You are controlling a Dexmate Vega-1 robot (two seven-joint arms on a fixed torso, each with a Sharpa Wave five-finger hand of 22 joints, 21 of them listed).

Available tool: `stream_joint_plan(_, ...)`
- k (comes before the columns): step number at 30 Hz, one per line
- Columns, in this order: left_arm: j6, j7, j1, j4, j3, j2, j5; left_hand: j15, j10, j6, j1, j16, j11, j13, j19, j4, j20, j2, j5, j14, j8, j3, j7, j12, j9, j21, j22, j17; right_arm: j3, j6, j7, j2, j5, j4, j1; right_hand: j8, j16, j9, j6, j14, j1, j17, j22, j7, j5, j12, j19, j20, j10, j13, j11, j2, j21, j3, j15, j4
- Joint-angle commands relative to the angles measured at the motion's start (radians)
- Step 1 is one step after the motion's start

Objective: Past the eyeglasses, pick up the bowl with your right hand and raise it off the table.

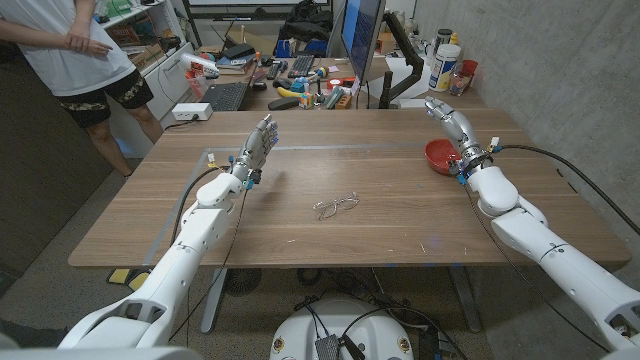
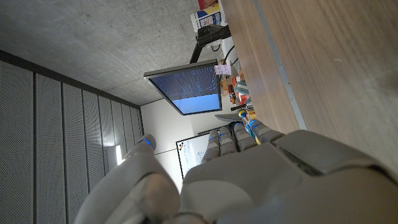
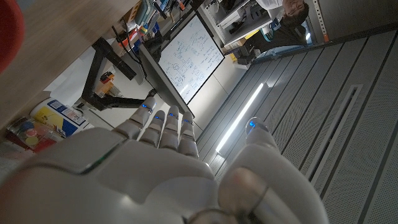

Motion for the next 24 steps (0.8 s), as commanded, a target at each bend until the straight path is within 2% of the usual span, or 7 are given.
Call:
stream_joint_plan(1, 0.001, -0.003, 0.0, -0.001, -0.006, 0.0, 0.0, -0.002, 0.003, 0.005, 0.011, 0.002, -0.003, 0.004, -0.009, -0.001, -0.045, -0.001, 0.001, -0.006, 0.001, -0.005, 0.003, 0.004, 0.006, 0.003, 0.005, 0.003, 0.001, -0.012, -0.01, -0.019, -0.034, -0.008, -0.004, 0.0, -0.001, 0.006, -0.005, 0.007, 0.008, 0.002, 0.005, -0.005, 0.004, -0.005, 0.007, -0.003, 0.001, 0.005, 0.0, 0.002, -0.006, 0.002, 0.001, -0.005)
stream_joint_plan(17, 0.011, 0.005, 0.019, -0.034, -0.005, 0.007, -0.001, -0.001, 0.004, 0.006, 0.013, 0.002, -0.004, 0.004, -0.01, -0.001, -0.044, 0.001, 0.0, -0.006, 0.001, -0.008, 0.004, 0.004, 0.006, 0.004, 0.005, 0.003, 0.009, -0.028, -0.015, -0.07, -0.09, -0.045, -0.03, 0.0, -0.001, 0.006, -0.007, 0.008, 0.015, 0.003, 0.006, -0.006, 0.005, -0.006, 0.01, -0.003, -0.001, 0.005, -0.002, -0.001, -0.013, 0.001, 0.001, -0.01)
stream_joint_plan(24, 0.014, 0.006, 0.018, -0.037, 0.0, 0.008, 0.001, -0.001, 0.004, 0.006, 0.014, 0.002, -0.007, 0.004, -0.01, -0.001, -0.044, 0.002, 0.0, -0.006, 0.001, -0.009, 0.003, 0.004, 0.006, 0.004, 0.005, 0.003, 0.013, -0.036, -0.044, -0.083, -0.137, -0.057, -0.042, 0.0, -0.001, 0.006, -0.007, 0.009, 0.018, 0.003, 0.006, -0.006, 0.006, -0.006, 0.011, -0.003, 0.001, 0.005, -0.003, -0.001, -0.015, 0.0, 0.0, -0.012)
